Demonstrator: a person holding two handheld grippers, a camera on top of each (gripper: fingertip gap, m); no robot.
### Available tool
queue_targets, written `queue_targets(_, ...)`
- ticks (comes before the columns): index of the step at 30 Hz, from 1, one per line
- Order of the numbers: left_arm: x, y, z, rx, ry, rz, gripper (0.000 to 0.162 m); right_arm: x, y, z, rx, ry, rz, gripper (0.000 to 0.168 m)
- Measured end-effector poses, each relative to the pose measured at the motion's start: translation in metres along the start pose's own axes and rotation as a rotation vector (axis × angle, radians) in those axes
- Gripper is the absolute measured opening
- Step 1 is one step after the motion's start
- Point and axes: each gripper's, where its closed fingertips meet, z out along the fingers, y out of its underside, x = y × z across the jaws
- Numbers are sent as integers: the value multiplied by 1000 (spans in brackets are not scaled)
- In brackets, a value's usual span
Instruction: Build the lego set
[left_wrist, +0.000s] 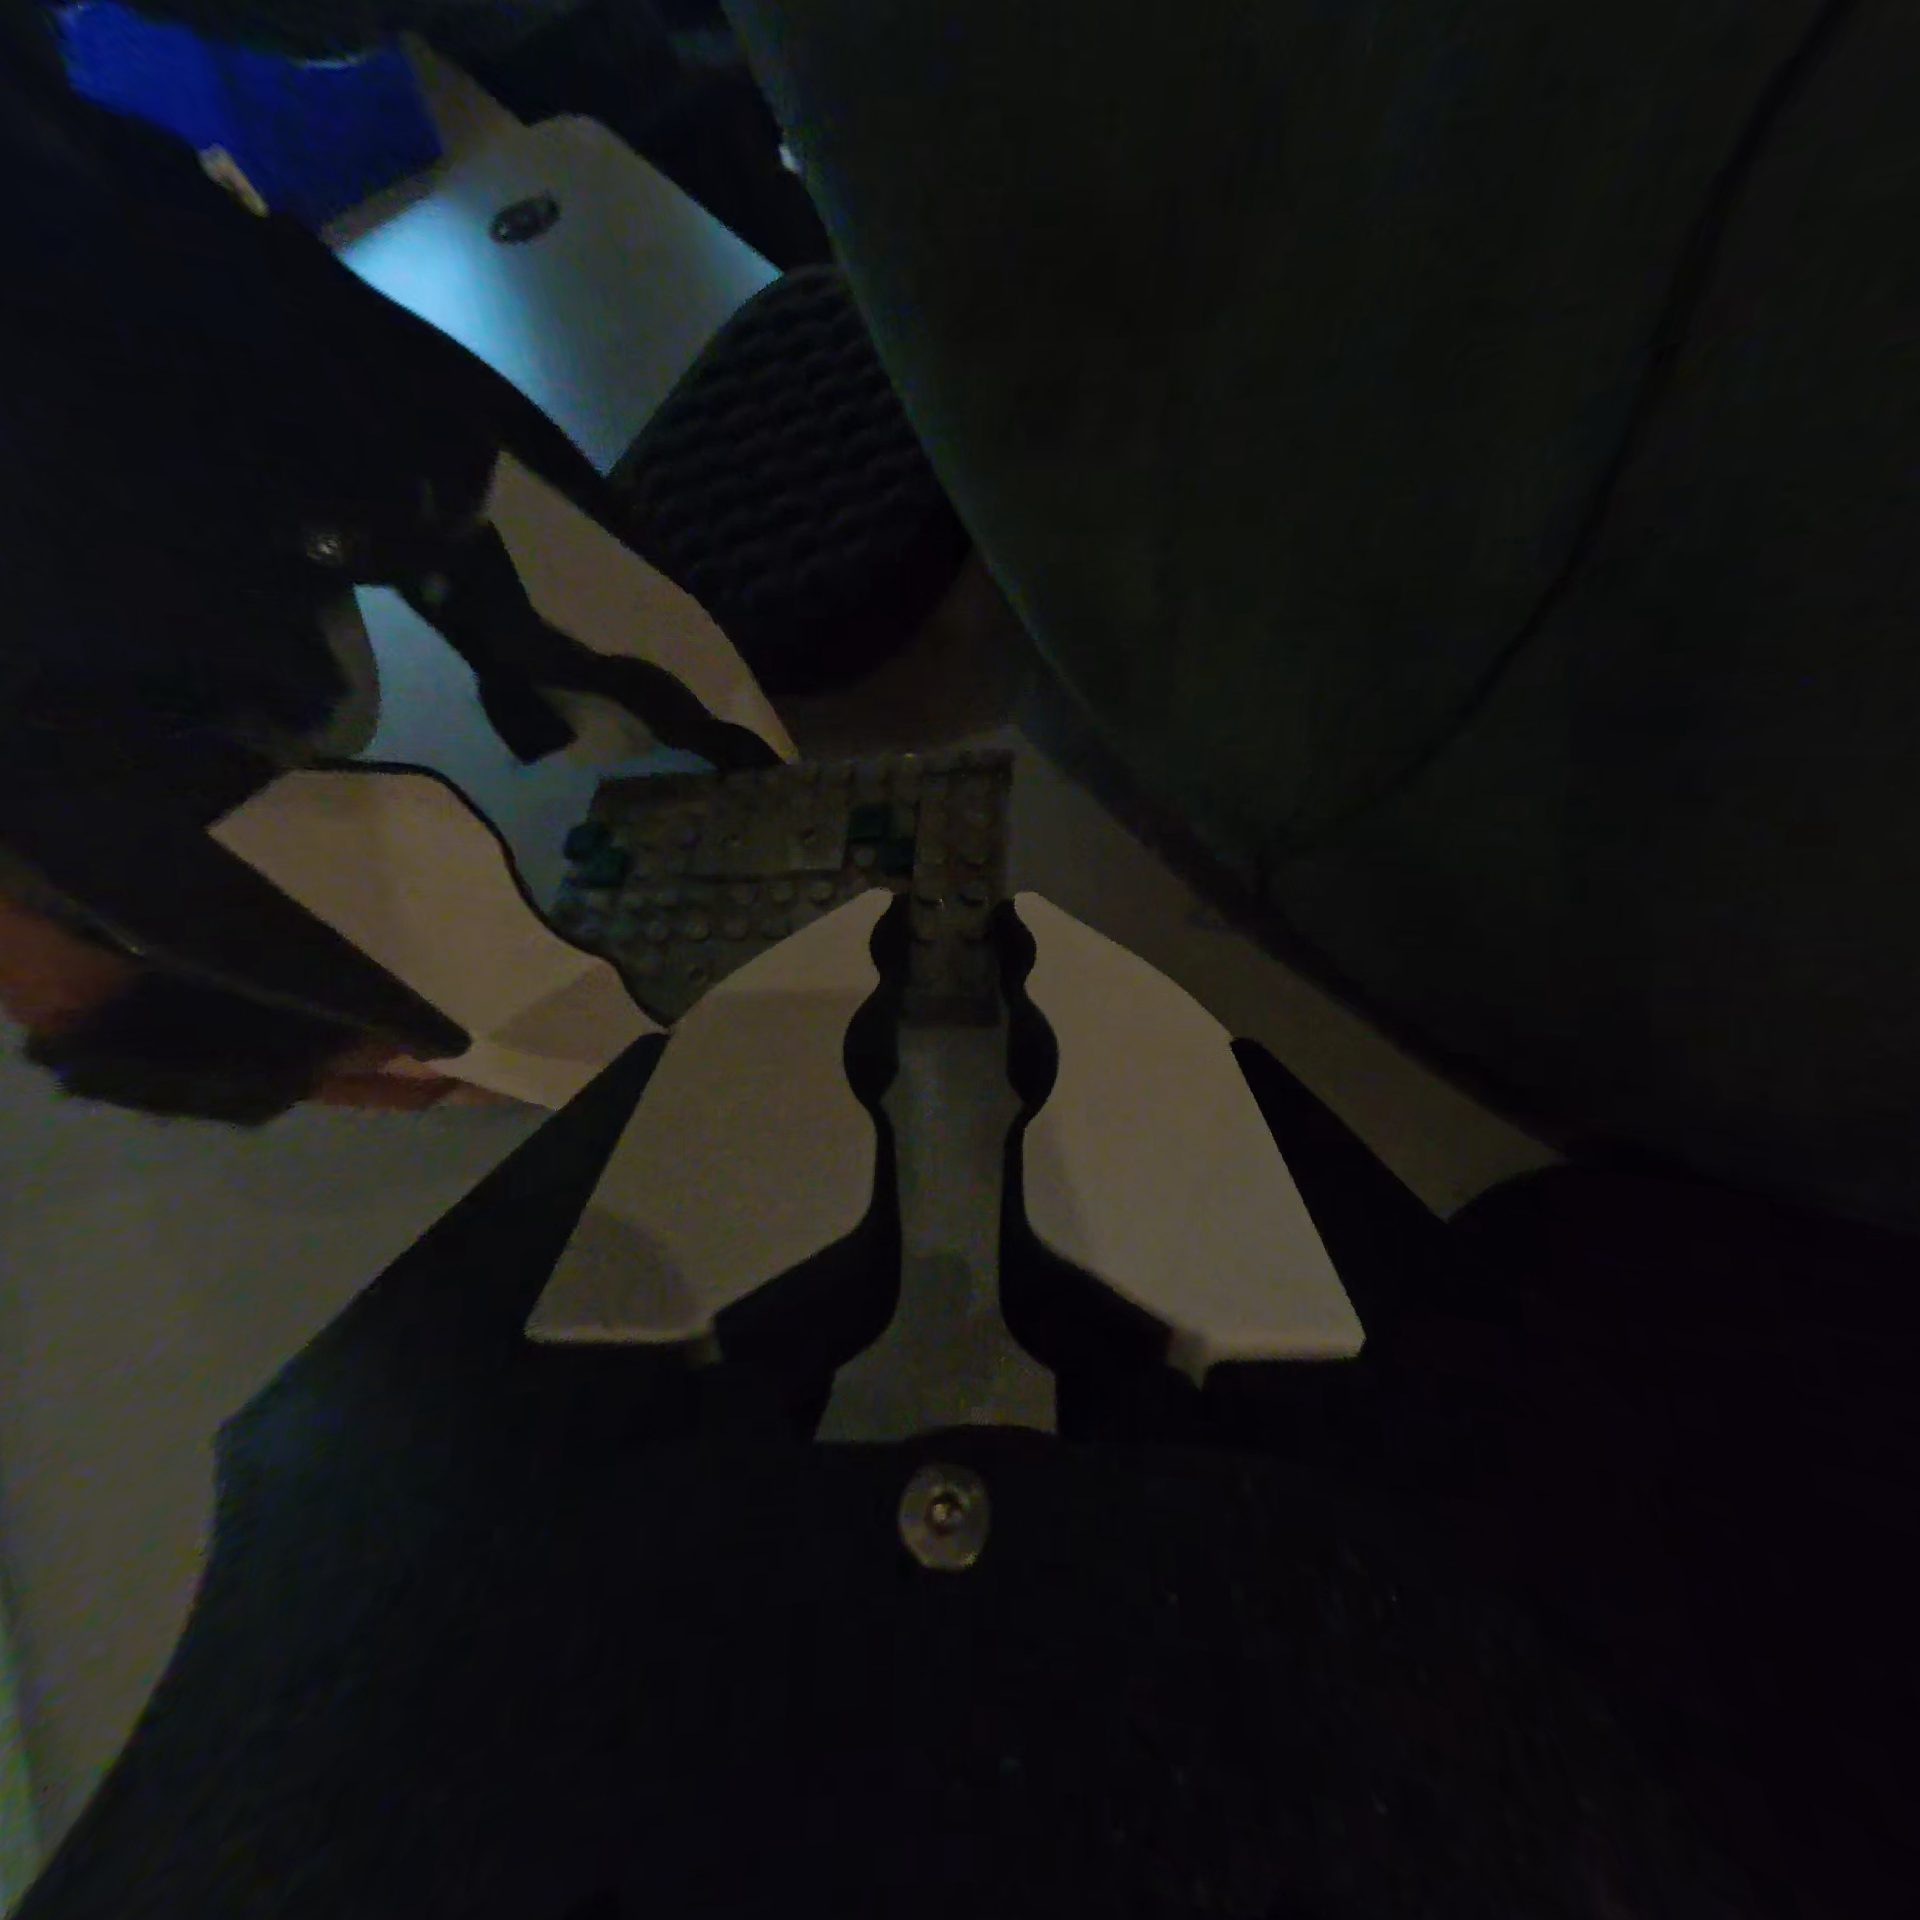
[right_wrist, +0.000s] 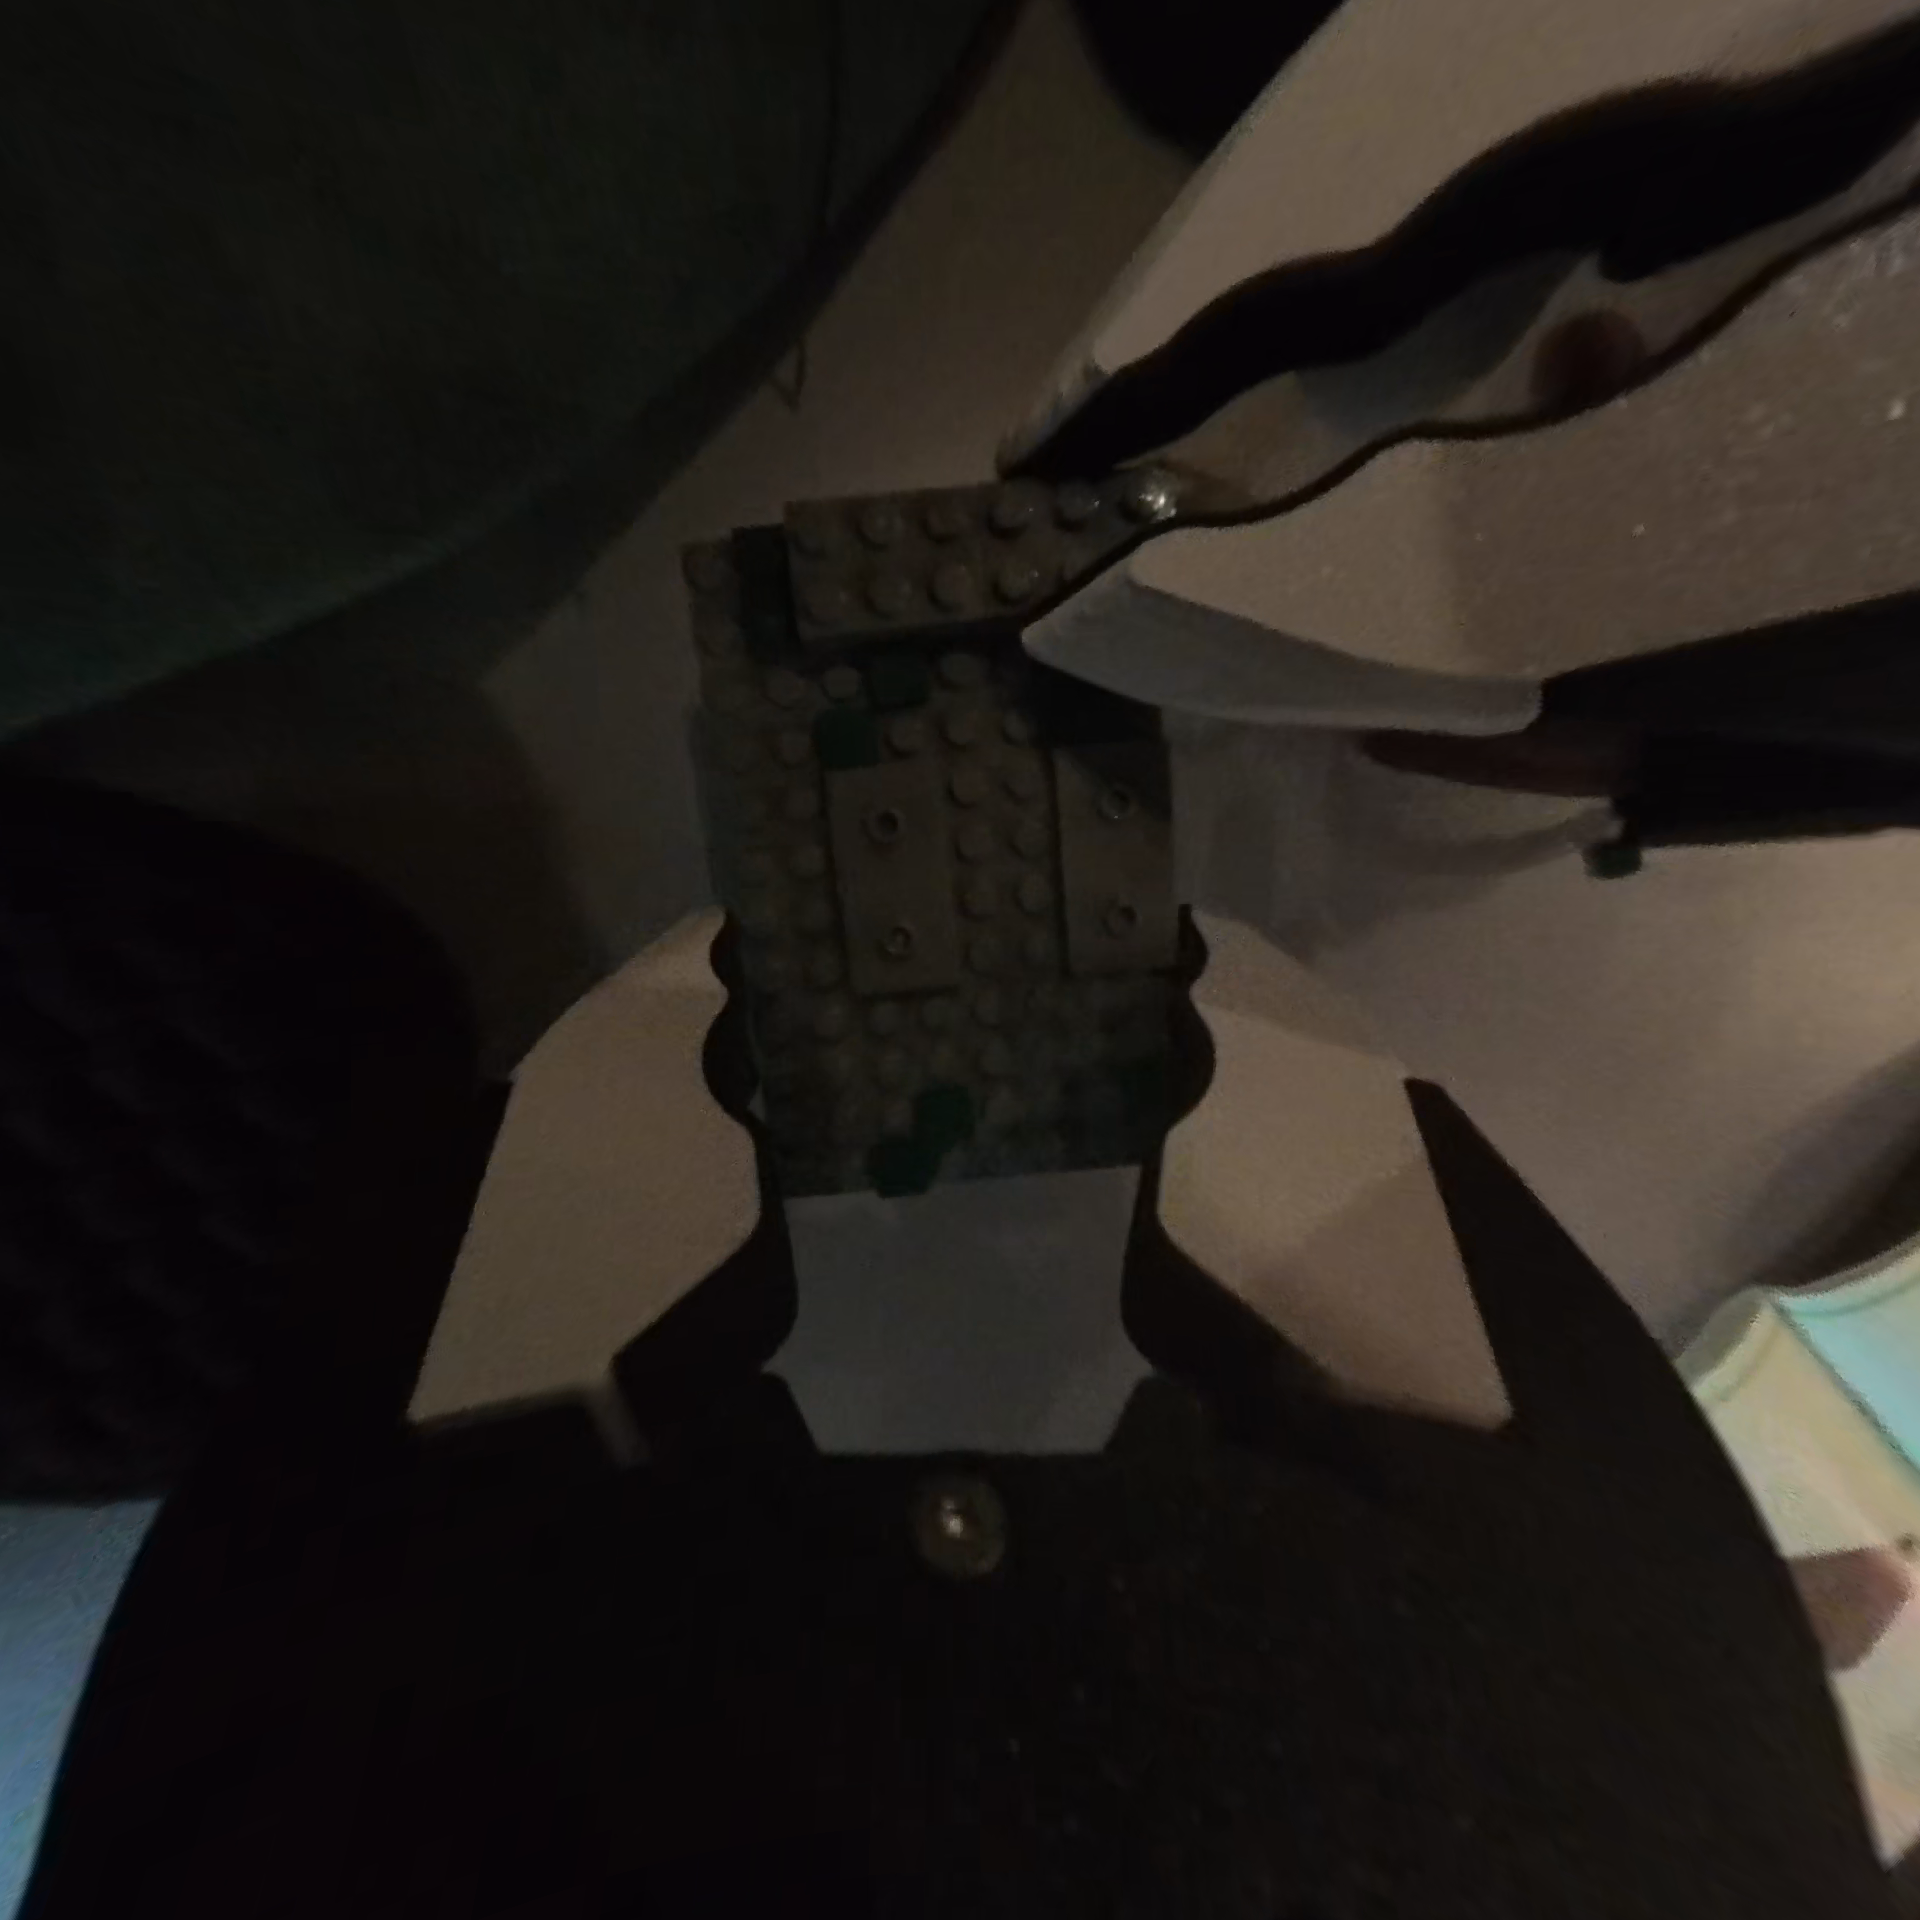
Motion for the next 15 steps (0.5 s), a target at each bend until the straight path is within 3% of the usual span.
queue_targets(2, -2, 5, -4, -16, -23, 0, 16, 3, 0, -2, 11, 28, 60, 77)
queue_targets(5, -13, 12, -17, -15, -142, -72, 39, 8, 4, -5, 52, 76, 257, 77)
queue_targets(7, -26, 22, -31, -34, -300, -149, 54, 16, 15, -6, 56, 145, 454, 77)
queue_targets(10, -38, 23, -46, 59, -516, -313, 77, 29, 14, -11, 151, 188, 718, 77)
queue_targets(13, -43, 29, -47, 46, -645, -362, 94, 46, 9, -15, 141, 259, 743, 77)
queue_targets(15, -46, 28, -47, 84, -681, -410, 96, 53, 0, -17, 112, 285, 698, 77)
